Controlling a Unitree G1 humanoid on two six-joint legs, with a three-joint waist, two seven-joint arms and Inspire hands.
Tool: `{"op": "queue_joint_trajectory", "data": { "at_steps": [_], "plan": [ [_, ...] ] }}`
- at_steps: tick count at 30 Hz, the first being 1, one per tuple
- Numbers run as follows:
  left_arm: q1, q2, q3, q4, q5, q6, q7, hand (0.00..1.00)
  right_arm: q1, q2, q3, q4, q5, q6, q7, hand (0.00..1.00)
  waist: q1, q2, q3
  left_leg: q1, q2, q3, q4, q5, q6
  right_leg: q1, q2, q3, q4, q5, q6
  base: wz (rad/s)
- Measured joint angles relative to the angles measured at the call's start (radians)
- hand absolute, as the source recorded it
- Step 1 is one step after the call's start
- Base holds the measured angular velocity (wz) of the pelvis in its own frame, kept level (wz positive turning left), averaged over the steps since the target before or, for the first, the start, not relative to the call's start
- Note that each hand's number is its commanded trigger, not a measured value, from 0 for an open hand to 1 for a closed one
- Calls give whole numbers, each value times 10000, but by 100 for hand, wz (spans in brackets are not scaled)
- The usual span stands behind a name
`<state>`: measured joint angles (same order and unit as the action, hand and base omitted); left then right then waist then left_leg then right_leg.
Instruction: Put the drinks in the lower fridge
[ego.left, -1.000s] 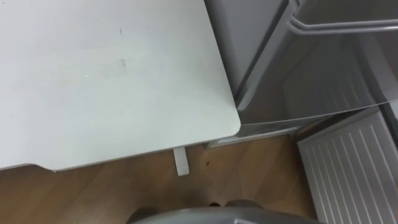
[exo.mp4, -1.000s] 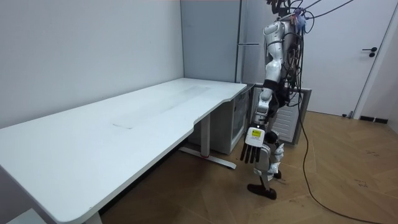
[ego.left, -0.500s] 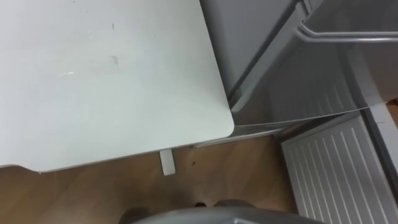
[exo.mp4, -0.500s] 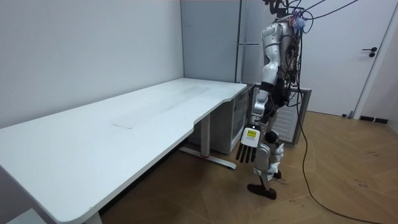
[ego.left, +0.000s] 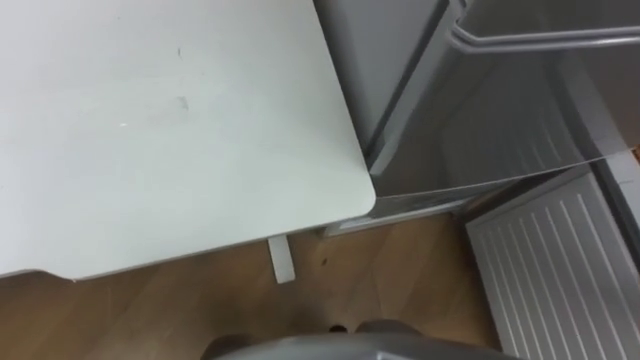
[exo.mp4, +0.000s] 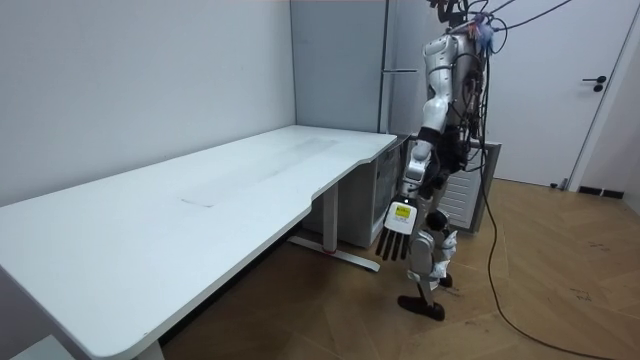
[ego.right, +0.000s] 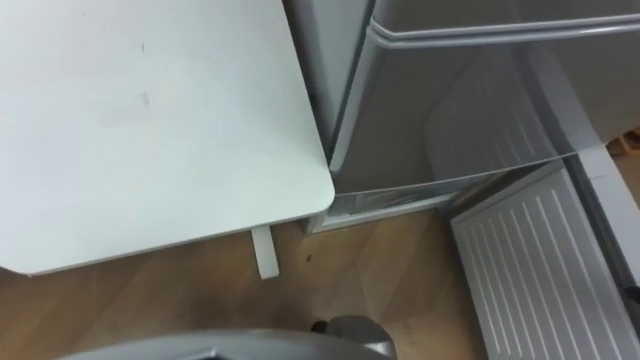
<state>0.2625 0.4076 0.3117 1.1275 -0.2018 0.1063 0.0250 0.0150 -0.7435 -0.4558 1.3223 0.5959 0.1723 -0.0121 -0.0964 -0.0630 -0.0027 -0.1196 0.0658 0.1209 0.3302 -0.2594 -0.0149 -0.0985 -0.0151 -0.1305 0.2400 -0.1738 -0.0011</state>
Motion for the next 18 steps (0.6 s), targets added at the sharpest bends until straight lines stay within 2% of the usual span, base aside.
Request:
{"op": "queue_joint_trajectory", "data": {
  "at_steps": [2,4,5,6,7,10,18],
  "plan": [
    [-30,269,-1,39,-1,15,-9,0,-148,-1,2,6,-2,0,-114,0,45,133,23,-158,7,3,29,2,2,-249,-1,11,128,-1,-4,0],
    [-44,378,-28,36,6,47,-14,0,-220,-1,35,11,-1,-1,-213,0,69,287,66,-227,13,4,61,2,2,-327,0,23,163,-4,-8,0],
    [-51,388,-88,35,6,58,-13,0,-275,-4,66,8,6,-6,-299,0,89,390,39,-300,13,21,65,4,4,-420,-1,52,184,-4,-9,-5],
    [-51,393,-141,35,5,59,-14,0,-311,-9,124,6,5,-62,-391,0,103,432,49,-322,12,39,62,8,6,-459,-3,66,186,-2,-11,-8],
    [-61,406,-218,32,0,75,-27,0,-340,-134,276,7,12,-165,-530,0,128,525,22,-404,12,71,65,10,9,-574,-6,108,199,-3,-11,-8],
    [-269,424,-223,95,-24,186,-150,0,-539,-361,442,79,0,-282,-573,0,151,672,18,-581,-8,137,34,69,21,-834,-29,182,380,-6,-17,-7],
    [-636,626,-226,327,12,193,-365,0,-1082,-398,879,642,-221,-440,-363,0,143,636,51,-780,-7,129,-11,159,-18,-1092,-41,162,512,-47,-83,-1]
  ]
}}
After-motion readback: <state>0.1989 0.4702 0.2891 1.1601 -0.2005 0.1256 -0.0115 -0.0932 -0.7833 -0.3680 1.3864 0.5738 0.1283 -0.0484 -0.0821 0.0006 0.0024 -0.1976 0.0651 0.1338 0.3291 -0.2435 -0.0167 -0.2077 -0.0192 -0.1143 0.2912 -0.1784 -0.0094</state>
